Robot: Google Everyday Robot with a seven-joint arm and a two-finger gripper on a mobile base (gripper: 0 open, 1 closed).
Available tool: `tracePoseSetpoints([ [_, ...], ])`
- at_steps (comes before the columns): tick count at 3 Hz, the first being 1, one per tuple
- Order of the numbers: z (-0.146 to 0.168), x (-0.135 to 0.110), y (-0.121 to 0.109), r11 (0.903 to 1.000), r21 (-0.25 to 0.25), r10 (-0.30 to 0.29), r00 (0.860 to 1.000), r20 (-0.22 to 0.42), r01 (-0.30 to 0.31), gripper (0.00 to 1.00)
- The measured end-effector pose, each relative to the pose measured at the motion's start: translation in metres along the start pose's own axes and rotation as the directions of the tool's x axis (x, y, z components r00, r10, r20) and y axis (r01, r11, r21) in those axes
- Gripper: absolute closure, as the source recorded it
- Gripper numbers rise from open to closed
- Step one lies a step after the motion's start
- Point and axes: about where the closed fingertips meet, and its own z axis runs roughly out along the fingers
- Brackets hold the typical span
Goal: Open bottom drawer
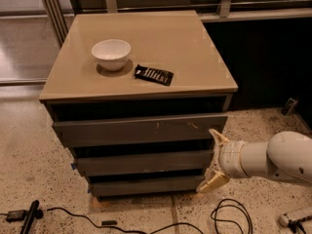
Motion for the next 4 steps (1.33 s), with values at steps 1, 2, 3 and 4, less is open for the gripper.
tracePoseSetpoints([
  [1, 0.001, 0.001, -0.001, 1.0000, 0.001, -0.001, 1.000, 0.003, 0.001, 0.00],
  [2, 0.000, -0.005, 0.002, 0.9997, 0.006, -0.025, 1.000, -0.008, 0.025, 0.00],
  [3, 0.008, -0.001, 0.007, 0.9990, -0.003, -0.044, 0.998, -0.037, 0.044, 0.00],
  [4, 0.025, 0.019, 0.010, 0.9991, -0.004, -0.042, 0.998, -0.051, 0.042, 0.00],
])
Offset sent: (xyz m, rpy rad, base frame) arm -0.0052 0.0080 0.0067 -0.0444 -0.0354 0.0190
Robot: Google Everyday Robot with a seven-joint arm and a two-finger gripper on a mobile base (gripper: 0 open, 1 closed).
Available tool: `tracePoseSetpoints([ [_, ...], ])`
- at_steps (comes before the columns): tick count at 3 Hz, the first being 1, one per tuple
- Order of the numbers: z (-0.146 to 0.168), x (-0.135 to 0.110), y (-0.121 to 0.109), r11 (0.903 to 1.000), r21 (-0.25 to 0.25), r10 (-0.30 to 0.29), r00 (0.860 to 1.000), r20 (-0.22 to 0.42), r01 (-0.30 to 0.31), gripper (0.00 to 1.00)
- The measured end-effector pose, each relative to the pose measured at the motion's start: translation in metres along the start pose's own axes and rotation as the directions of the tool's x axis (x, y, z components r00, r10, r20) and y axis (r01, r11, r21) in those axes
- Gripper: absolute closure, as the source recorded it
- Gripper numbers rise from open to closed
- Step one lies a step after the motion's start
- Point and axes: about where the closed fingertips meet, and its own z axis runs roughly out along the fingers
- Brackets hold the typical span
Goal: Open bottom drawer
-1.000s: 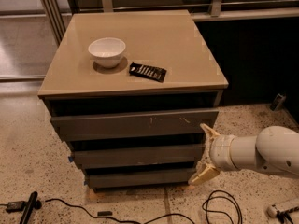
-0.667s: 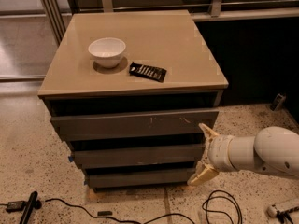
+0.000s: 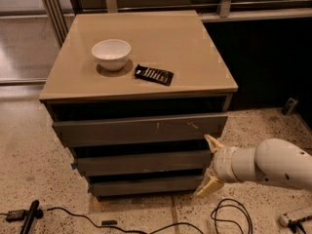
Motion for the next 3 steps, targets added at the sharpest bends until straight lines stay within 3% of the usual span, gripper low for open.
tracePoseSetpoints([
  [1, 0.018, 0.031, 0.004, 0.9994, 0.018, 0.028, 1.000, 0.003, -0.029, 0.00],
  [3, 0.080, 0.088, 0.024, 0.9965, -0.007, 0.083, 0.996, 0.010, -0.083, 0.00],
])
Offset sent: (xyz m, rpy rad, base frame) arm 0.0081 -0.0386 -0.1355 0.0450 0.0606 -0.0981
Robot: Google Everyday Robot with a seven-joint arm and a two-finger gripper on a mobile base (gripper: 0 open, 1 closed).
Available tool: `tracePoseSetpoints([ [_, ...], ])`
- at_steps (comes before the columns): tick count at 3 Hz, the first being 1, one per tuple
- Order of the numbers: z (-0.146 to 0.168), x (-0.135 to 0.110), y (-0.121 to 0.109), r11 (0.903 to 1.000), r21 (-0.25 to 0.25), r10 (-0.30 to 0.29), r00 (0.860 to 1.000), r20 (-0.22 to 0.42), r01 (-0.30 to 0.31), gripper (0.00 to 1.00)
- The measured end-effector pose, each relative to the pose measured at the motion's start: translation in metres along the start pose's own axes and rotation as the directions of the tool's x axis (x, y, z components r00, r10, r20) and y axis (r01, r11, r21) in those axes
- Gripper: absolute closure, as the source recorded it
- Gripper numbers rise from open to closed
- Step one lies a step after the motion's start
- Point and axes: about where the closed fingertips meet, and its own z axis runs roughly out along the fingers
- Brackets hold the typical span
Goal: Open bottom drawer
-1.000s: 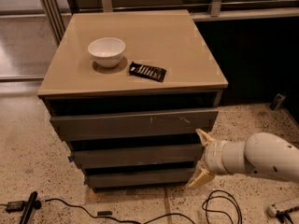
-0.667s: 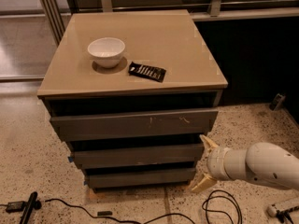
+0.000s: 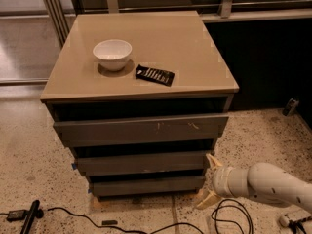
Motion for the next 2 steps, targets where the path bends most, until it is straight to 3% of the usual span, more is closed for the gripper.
tracePoseSetpoints([
  [2, 0.057, 0.027, 0.038, 0.9924, -0.120, 0.035, 0.997, 0.064, -0.027, 0.00],
])
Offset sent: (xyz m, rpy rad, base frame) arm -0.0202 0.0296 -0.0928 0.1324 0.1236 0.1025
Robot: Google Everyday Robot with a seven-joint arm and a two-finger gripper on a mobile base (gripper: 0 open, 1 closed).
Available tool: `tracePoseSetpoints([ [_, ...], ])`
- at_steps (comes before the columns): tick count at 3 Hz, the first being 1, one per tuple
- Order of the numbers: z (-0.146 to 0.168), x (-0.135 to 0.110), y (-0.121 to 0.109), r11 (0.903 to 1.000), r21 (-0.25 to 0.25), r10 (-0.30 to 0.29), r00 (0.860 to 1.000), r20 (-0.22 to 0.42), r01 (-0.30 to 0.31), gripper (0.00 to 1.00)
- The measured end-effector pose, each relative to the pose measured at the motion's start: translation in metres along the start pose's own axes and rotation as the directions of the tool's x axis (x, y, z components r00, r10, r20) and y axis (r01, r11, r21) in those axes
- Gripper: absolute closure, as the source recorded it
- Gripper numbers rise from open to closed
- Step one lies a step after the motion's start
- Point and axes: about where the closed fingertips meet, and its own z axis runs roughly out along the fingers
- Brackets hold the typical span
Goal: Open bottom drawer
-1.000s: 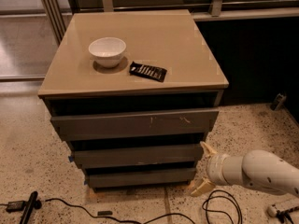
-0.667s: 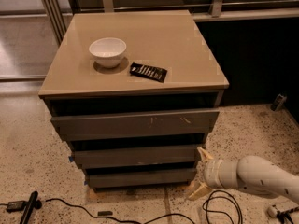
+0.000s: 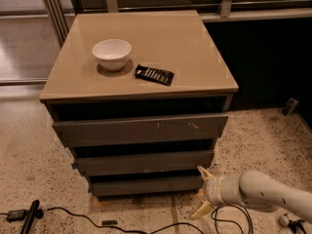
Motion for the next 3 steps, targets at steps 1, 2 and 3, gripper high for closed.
tracePoseSetpoints([
  [1, 0.002, -0.004, 0.005, 0.9999, -0.010, -0.008, 1.000, 0.013, 0.008, 0.00],
  [2, 0.029, 0.001, 0.018, 0.9972, -0.071, -0.023, 0.999, 0.028, 0.025, 0.00],
  [3, 0.078, 0.017, 0.032, 0.9911, -0.126, -0.039, 0.998, 0.043, 0.044, 0.00],
])
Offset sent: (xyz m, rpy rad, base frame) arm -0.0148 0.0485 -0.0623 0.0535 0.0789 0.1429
